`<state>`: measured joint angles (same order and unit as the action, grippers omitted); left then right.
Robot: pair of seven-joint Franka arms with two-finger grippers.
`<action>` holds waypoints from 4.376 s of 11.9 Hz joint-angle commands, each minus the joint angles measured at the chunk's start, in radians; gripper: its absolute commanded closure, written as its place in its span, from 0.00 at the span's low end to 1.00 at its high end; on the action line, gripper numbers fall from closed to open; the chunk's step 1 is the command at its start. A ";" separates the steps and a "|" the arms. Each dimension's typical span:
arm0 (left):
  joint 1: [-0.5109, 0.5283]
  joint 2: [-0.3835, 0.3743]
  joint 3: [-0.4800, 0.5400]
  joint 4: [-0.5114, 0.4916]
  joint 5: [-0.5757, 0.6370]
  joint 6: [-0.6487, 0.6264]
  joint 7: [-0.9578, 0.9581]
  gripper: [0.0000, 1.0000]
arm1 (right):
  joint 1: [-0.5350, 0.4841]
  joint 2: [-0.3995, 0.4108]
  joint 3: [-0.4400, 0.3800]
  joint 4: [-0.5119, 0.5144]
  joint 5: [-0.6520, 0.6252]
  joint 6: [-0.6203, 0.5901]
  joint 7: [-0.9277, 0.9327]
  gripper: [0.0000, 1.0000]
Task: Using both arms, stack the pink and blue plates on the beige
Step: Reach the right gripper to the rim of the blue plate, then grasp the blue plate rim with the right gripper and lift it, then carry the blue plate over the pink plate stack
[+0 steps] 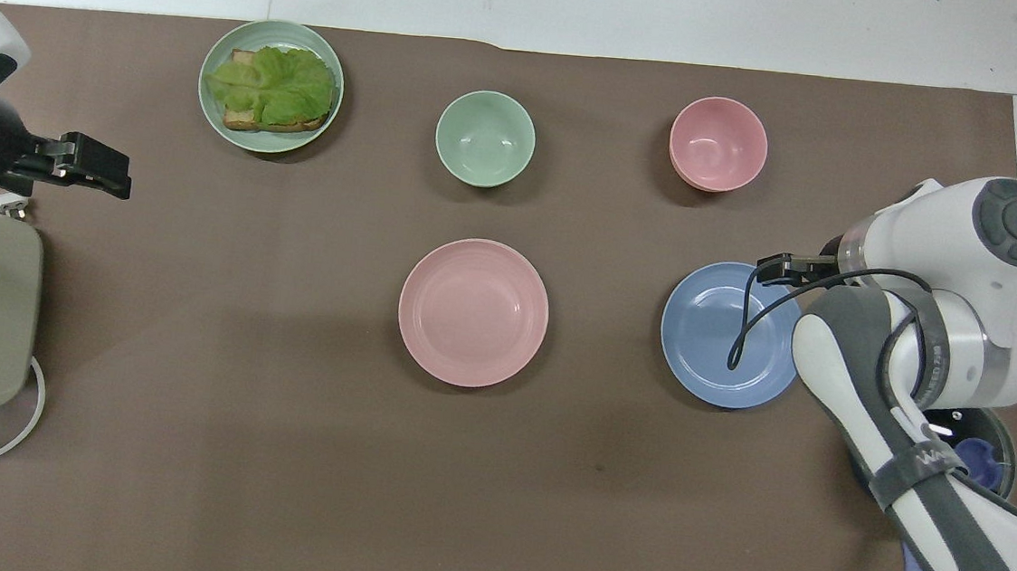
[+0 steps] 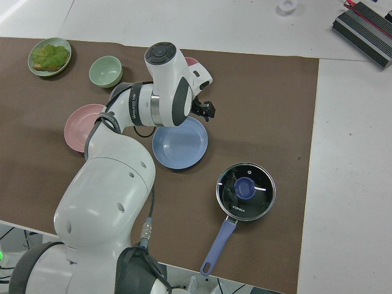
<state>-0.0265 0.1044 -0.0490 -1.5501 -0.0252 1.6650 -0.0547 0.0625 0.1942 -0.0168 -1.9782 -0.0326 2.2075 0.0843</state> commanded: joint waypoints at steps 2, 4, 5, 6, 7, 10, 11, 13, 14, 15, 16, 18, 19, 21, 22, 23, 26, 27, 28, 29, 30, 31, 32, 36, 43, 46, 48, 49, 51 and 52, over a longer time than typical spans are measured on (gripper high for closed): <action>0.011 -0.005 -0.008 0.002 0.013 -0.016 0.010 0.00 | -0.007 -0.013 0.005 -0.089 0.029 0.061 -0.032 0.00; 0.011 -0.005 -0.008 0.002 0.013 -0.014 0.010 0.00 | -0.033 -0.010 0.005 -0.091 0.063 0.064 -0.111 0.00; 0.011 -0.005 -0.008 0.002 0.013 -0.014 0.009 0.00 | -0.039 -0.009 0.005 -0.097 0.068 0.078 -0.133 0.00; 0.011 -0.005 -0.008 0.002 0.013 -0.016 0.010 0.00 | -0.039 -0.009 0.003 -0.103 0.068 0.084 -0.139 0.00; 0.011 -0.005 -0.008 0.002 0.013 -0.016 0.009 0.00 | -0.041 -0.009 0.005 -0.106 0.068 0.084 -0.141 0.00; 0.011 -0.005 -0.008 0.002 0.013 -0.016 0.009 0.00 | -0.062 0.002 0.005 -0.146 0.069 0.133 -0.166 0.00; 0.011 -0.005 -0.008 0.002 0.013 -0.014 0.010 0.00 | -0.062 0.005 0.005 -0.155 0.069 0.139 -0.167 0.00; 0.011 -0.005 -0.008 0.002 0.013 -0.016 0.010 0.00 | -0.067 0.005 0.005 -0.156 0.108 0.139 -0.202 0.00; 0.011 -0.005 -0.008 0.002 0.013 -0.016 0.010 0.00 | -0.079 0.010 0.005 -0.156 0.126 0.139 -0.243 0.05; 0.011 -0.005 -0.008 0.002 0.013 -0.014 0.010 0.00 | -0.084 0.011 0.005 -0.156 0.137 0.136 -0.264 0.27; 0.011 -0.005 -0.008 0.002 0.013 -0.016 0.010 0.00 | -0.090 0.010 0.005 -0.156 0.138 0.124 -0.273 0.52; 0.011 -0.005 -0.008 0.002 0.013 -0.014 0.010 0.00 | -0.104 0.004 0.005 -0.162 0.143 0.084 -0.297 0.86; 0.011 -0.005 -0.008 0.002 0.013 -0.014 0.010 0.00 | -0.105 0.002 0.005 -0.162 0.158 0.080 -0.307 0.94; 0.011 -0.005 -0.008 0.002 0.013 -0.016 0.010 0.00 | -0.105 0.002 0.005 -0.163 0.161 0.080 -0.305 0.99; 0.011 -0.005 -0.008 0.002 0.013 -0.016 0.009 0.00 | -0.101 0.001 0.005 -0.163 0.166 0.080 -0.304 1.00; 0.011 -0.005 -0.008 0.002 0.013 -0.016 0.009 0.00 | -0.099 0.002 0.005 -0.163 0.183 0.080 -0.304 1.00; 0.011 -0.005 -0.008 0.002 0.013 -0.016 0.009 0.00 | -0.093 0.005 0.009 -0.154 0.215 0.078 -0.301 1.00; 0.011 -0.005 -0.008 0.002 0.013 -0.016 0.010 0.00 | -0.093 0.007 0.014 -0.148 0.221 0.078 -0.299 1.00; 0.011 -0.005 -0.008 0.002 0.013 -0.016 0.010 0.00 | -0.093 0.005 0.017 -0.140 0.246 0.078 -0.299 1.00; 0.011 -0.005 -0.008 0.002 0.013 -0.014 0.009 0.00 | -0.087 0.005 0.020 -0.131 0.255 0.072 -0.298 1.00; 0.011 -0.005 -0.008 0.002 0.013 -0.016 0.010 0.00 | -0.078 0.002 0.023 -0.119 0.255 0.063 -0.294 1.00; 0.011 -0.005 -0.008 0.002 0.013 -0.014 0.009 0.00 | -0.075 -0.002 0.024 -0.105 0.255 0.043 -0.293 1.00; 0.011 -0.005 -0.008 0.002 0.013 -0.016 0.010 0.00 | -0.061 -0.006 0.026 -0.079 0.257 0.015 -0.288 1.00; 0.011 -0.005 -0.008 0.002 0.013 -0.016 0.010 0.00 | -0.049 -0.029 0.116 0.021 0.260 -0.064 -0.132 1.00; 0.011 -0.005 -0.008 0.002 0.013 -0.016 0.010 0.00 | 0.060 -0.016 0.276 0.035 0.257 0.039 0.228 1.00; 0.011 -0.005 -0.008 0.002 0.013 -0.016 0.009 0.00 | 0.121 0.007 0.276 0.041 0.258 0.095 0.322 1.00; 0.011 -0.005 -0.008 0.002 0.013 -0.016 0.010 0.00 | 0.146 0.031 0.276 0.055 0.257 0.118 0.363 1.00; 0.011 -0.005 -0.008 0.002 0.013 -0.016 0.010 0.00 | 0.160 0.042 0.276 0.064 0.257 0.132 0.373 1.00; 0.011 -0.005 -0.008 0.002 0.013 -0.016 0.010 0.00 | 0.177 0.065 0.276 0.058 0.257 0.150 0.387 1.00; 0.011 -0.005 -0.008 0.002 0.013 -0.016 0.009 0.00 | 0.178 0.068 0.276 0.056 0.257 0.152 0.388 1.00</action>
<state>-0.0264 0.1044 -0.0490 -1.5501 -0.0252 1.6650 -0.0547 0.2328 0.2409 0.2594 -1.9363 0.1955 2.3384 0.4624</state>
